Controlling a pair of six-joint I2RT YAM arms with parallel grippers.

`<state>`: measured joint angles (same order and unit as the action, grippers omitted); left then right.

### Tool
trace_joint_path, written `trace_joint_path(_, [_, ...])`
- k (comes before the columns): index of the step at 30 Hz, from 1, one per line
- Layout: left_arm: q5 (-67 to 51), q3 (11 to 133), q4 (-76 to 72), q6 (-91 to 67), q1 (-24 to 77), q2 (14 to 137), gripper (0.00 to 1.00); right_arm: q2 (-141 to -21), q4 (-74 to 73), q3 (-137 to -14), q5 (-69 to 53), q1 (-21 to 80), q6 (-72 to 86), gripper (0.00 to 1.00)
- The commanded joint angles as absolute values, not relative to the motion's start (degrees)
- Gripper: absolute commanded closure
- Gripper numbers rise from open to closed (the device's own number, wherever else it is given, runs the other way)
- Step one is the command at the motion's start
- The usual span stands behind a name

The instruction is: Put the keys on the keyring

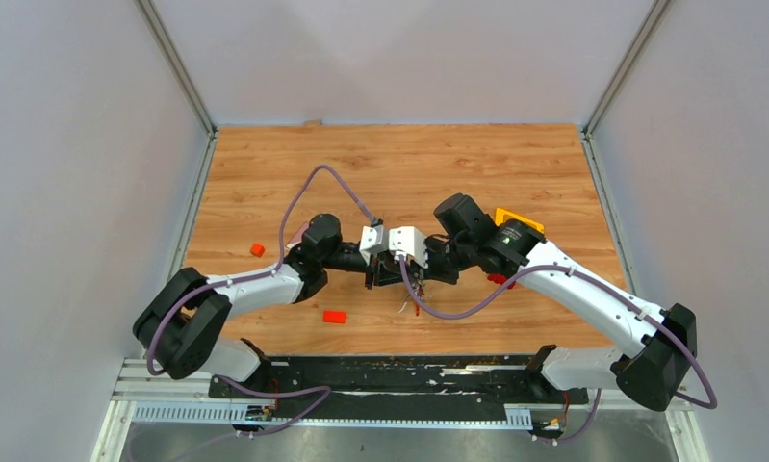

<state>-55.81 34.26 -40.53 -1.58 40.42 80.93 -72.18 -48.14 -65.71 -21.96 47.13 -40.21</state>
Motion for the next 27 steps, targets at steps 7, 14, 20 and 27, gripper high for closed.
trace_joint_path(7, [-57.27, 33.79, -46.98, -3.62, 40.25, 77.94, 0.74, -72.57, -47.33, -66.45, -22.09, 47.67, -40.25, 1.0])
trace_joint_path(14, [-56.58, 34.05, -44.33, -1.76, 40.26, 78.52, 0.77, -72.27, -47.48, -67.06, -22.9, 47.72, -40.01, 1.0])
trace_joint_path(20, [-55.48, 34.82, -40.78, -0.04, 40.25, 79.06, 0.81, -71.9, -47.46, -67.23, -23.41, 47.7, -39.82, 1.0])
trace_joint_path(27, [-55.23, 35.69, -39.8, 0.88, 40.43, 79.91, 0.84, -72.06, -47.22, -67.32, -24.15, 47.69, -39.57, 1.0])
